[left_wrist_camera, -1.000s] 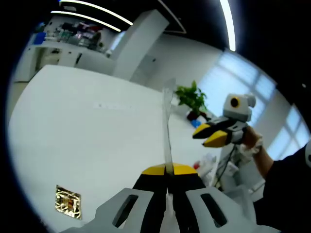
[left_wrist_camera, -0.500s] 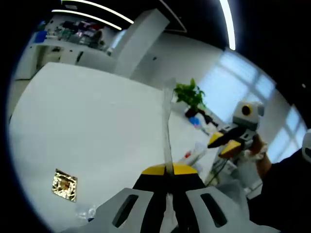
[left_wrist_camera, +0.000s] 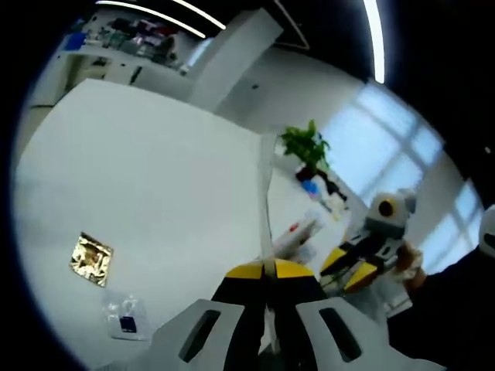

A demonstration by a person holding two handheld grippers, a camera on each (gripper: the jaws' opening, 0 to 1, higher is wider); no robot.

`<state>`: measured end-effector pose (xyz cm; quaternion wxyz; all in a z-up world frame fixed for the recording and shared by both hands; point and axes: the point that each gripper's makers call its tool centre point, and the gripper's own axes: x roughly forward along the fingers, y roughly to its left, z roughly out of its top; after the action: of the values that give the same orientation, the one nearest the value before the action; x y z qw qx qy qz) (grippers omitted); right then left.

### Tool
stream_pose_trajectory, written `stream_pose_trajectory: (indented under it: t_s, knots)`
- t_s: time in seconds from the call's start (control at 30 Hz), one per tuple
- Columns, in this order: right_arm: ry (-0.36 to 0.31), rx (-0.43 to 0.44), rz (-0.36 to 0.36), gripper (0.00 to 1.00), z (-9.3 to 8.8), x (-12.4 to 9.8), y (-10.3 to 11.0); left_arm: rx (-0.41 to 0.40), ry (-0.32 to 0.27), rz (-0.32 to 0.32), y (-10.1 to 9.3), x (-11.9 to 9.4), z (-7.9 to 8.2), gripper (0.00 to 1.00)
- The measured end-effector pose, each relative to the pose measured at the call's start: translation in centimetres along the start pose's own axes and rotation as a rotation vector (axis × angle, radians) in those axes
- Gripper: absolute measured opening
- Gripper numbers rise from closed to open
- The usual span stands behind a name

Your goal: Arrange the skincare products in the storage area until every visible bottle or jar stands upright without overlapping.

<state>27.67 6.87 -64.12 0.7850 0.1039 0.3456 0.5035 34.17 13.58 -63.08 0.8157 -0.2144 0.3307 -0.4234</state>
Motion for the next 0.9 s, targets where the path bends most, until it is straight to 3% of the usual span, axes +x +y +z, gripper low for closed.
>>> stream_pose_trajectory:
  t_s: [0.17, 0.4, 0.63, 0.73, 0.9]
  knots:
    - [0.015, 0.066, 0.006, 0.24, -2.7, 1.2, -0.2, -0.027, -0.001, -0.025, -0.5, -0.2, -0.6, 0.0]
    - [-0.025, 0.088, -0.023, 0.39, -3.6, 1.2, -1.2, -0.06, 0.027, -0.051, -1.0, -0.2, -1.7, 0.0]
    - [-0.107, 0.173, 0.046, 0.35, -3.0, 1.2, -0.5, -0.102, 0.051, -0.122, -2.6, -0.3, -2.4, 0.0]
    - [-0.146, 0.203, 0.075, 0.35, -2.4, 1.2, -0.2, -0.121, 0.08, -0.187, -4.0, -0.4, -2.8, 0.0]
    - [-0.222, 0.272, 0.199, 0.28, -1.1, 0.9, 1.6, -0.146, 0.083, -0.287, -5.9, -0.5, -2.7, 0.0]
